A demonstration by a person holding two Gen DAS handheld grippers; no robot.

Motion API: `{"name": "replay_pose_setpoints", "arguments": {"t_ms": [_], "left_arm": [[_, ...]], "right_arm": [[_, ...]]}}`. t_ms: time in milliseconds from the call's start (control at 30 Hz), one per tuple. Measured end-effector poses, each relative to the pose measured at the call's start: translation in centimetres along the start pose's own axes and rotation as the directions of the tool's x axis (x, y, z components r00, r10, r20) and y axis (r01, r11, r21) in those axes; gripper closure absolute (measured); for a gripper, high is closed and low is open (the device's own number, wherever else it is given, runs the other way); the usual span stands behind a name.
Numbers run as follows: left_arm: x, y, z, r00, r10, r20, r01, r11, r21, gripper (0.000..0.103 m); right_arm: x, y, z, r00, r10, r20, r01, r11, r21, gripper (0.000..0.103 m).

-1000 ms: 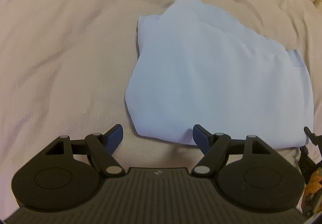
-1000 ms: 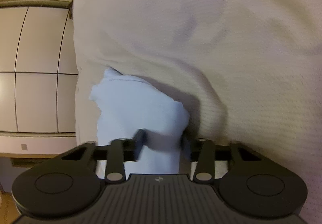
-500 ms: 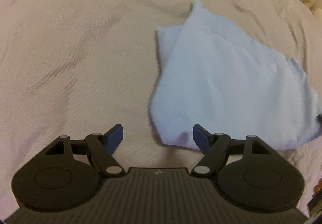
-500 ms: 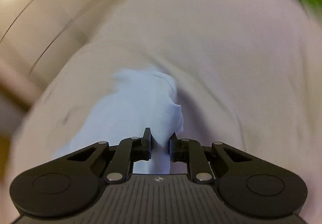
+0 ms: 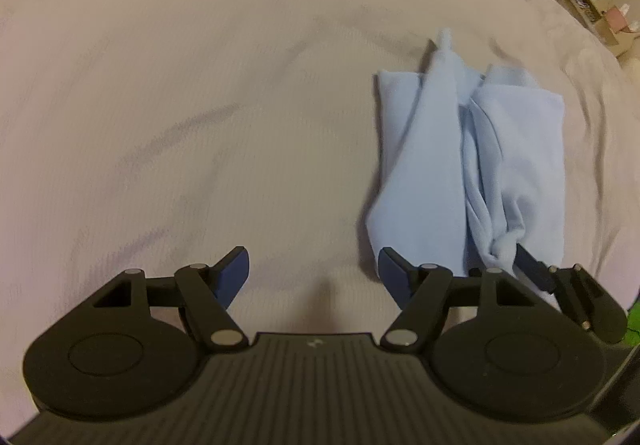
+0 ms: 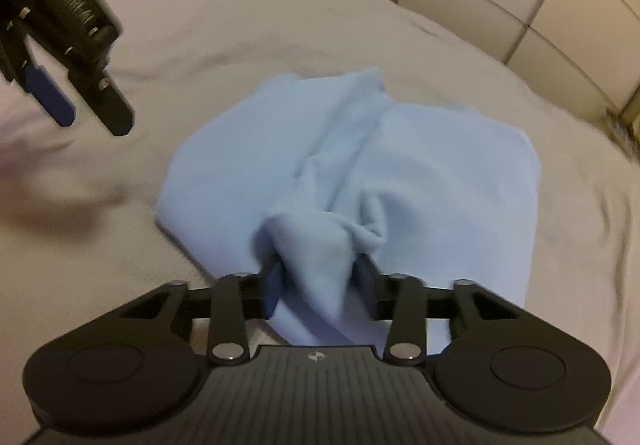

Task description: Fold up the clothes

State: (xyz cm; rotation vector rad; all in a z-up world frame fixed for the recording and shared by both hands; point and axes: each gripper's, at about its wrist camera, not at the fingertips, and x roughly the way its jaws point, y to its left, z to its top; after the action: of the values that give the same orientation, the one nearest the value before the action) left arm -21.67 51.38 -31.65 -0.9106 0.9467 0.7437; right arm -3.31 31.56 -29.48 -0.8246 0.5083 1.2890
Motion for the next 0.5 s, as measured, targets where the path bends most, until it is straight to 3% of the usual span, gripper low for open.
{"name": "replay_pose_setpoints", "arguments": {"t_ms": [133, 200, 267, 333, 400, 500], "left_arm": [[-0.1, -0.8, -0.4, 0.996, -0.093, -0.014, 0.093, 0.996, -0.008, 0.035], [0.0, -1.9, -0.2, 0.992, -0.122, -0.010, 0.123, 0.992, 0.012, 0.035], [0.4, -3.2, 0.4, 0.988, -0.152, -0.006, 0.152, 0.988, 0.035, 0.035], [1.2, -4.8, 1.2, 0.982, -0.189, -0.014, 0.190, 0.980, 0.053, 0.035], [2.2, -6.5, 2.3, 0.975, -0.219, -0.023, 0.221, 0.972, 0.084, 0.035], [3.6, -9.0, 3.8, 0.965, -0.258, -0.036, 0.261, 0.956, 0.136, 0.035]], "right_arm": [[-4.0, -3.8, -0.8, 0.990, 0.117, 0.077, -0.130, 0.974, 0.186, 0.050], [-6.0, -6.7, -1.7, 0.982, 0.134, 0.131, -0.171, 0.930, 0.326, 0.051], [-7.1, -10.1, -2.6, 0.982, 0.101, 0.158, -0.167, 0.853, 0.495, 0.051], [-6.9, -13.7, -4.1, 0.988, 0.055, 0.147, -0.140, 0.738, 0.660, 0.051], [-5.3, -17.1, -6.0, 0.993, 0.052, 0.103, -0.114, 0.585, 0.803, 0.051], [-2.4, -20.7, -9.5, 0.982, 0.132, 0.138, -0.170, 0.269, 0.948, 0.052]]}}
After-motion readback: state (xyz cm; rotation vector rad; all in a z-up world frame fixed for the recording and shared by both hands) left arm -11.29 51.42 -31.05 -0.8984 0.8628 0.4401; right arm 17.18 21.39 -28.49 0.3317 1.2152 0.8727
